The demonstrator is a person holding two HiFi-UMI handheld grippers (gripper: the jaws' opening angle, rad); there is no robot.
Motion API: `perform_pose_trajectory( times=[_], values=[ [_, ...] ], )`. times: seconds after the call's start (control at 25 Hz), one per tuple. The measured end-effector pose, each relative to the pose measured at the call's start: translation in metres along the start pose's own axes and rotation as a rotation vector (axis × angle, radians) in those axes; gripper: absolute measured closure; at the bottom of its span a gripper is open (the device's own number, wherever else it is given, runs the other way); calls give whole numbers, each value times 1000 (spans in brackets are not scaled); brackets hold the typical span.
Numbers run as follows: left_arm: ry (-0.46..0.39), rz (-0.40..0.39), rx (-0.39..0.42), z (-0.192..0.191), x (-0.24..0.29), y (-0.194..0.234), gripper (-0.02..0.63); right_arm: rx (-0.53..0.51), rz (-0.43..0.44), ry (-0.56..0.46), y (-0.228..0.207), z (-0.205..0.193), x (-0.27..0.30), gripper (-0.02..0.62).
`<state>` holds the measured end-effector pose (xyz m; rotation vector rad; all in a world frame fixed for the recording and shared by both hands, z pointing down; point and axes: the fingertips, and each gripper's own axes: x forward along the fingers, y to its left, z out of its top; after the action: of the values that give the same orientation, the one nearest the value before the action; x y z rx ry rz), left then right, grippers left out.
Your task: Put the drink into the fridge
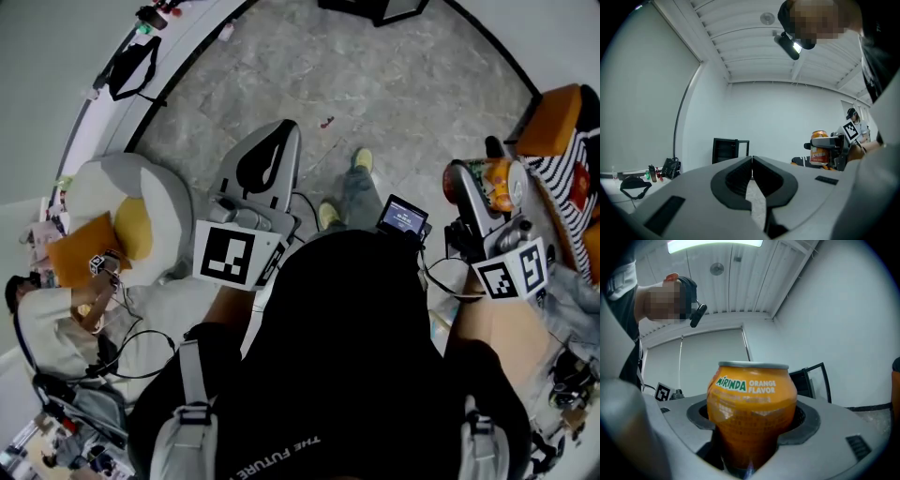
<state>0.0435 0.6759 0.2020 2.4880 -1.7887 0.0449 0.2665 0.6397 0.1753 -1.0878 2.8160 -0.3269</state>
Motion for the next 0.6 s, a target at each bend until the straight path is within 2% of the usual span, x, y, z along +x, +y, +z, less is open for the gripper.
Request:
perform_pose_trajectory(
  times=[0.16,0.28,0.36,0.6],
  values=[
    [3,14,3,0,13,9,592,21,18,3,-13,-7,14,250],
    [9,19,5,-2,27,15,592,-7,25,11,-20,-6,30,250],
    [9,24,7,0,40,22,592,21,49,15,-30,-15,40,250],
    [33,29,6,7,112,49,592,13,88,43,-77,-10,102,250]
  ],
)
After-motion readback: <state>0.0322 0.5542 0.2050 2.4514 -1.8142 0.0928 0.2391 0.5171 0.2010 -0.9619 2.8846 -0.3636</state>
